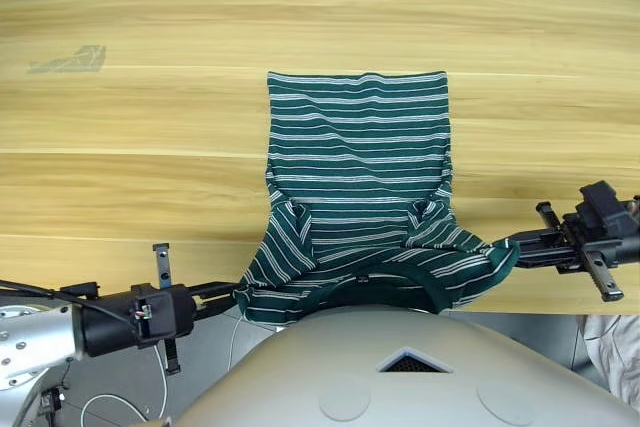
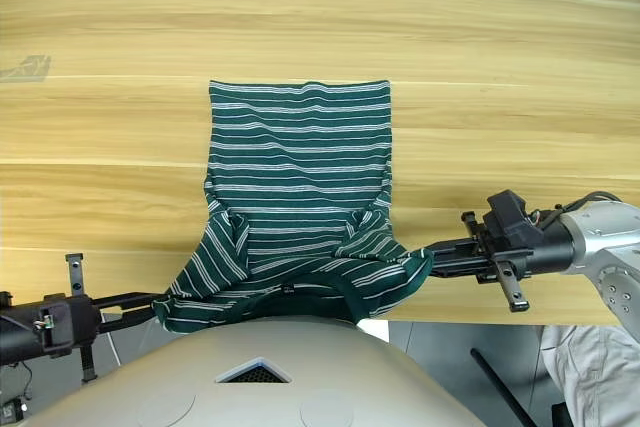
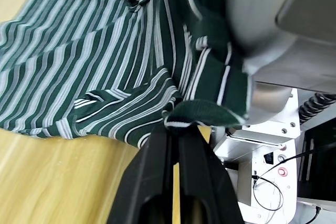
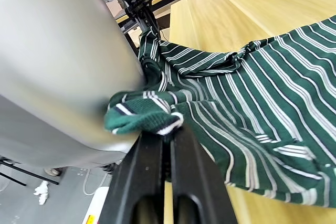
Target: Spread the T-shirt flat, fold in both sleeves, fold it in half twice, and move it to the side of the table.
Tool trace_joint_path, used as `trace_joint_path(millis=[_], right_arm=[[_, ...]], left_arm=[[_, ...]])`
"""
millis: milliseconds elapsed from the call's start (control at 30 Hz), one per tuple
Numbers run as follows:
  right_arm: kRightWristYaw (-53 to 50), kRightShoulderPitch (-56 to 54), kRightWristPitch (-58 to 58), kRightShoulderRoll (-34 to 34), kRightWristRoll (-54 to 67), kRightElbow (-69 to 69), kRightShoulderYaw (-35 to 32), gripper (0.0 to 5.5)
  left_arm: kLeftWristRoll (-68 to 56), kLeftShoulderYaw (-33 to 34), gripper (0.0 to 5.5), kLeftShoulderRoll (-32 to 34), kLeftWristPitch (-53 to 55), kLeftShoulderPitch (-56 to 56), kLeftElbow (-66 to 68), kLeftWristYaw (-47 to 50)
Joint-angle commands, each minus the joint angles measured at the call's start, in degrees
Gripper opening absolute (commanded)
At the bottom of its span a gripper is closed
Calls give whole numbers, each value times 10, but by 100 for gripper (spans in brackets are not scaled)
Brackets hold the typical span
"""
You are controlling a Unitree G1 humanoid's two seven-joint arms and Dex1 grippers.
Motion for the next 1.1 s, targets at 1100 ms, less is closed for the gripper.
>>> trace_joint_path(millis=[1100], right_arm=[[-126, -632, -230, 456, -522, 773, 71, 0]], left_arm=[[278, -372, 34, -254, 103, -816, 528, 298]])
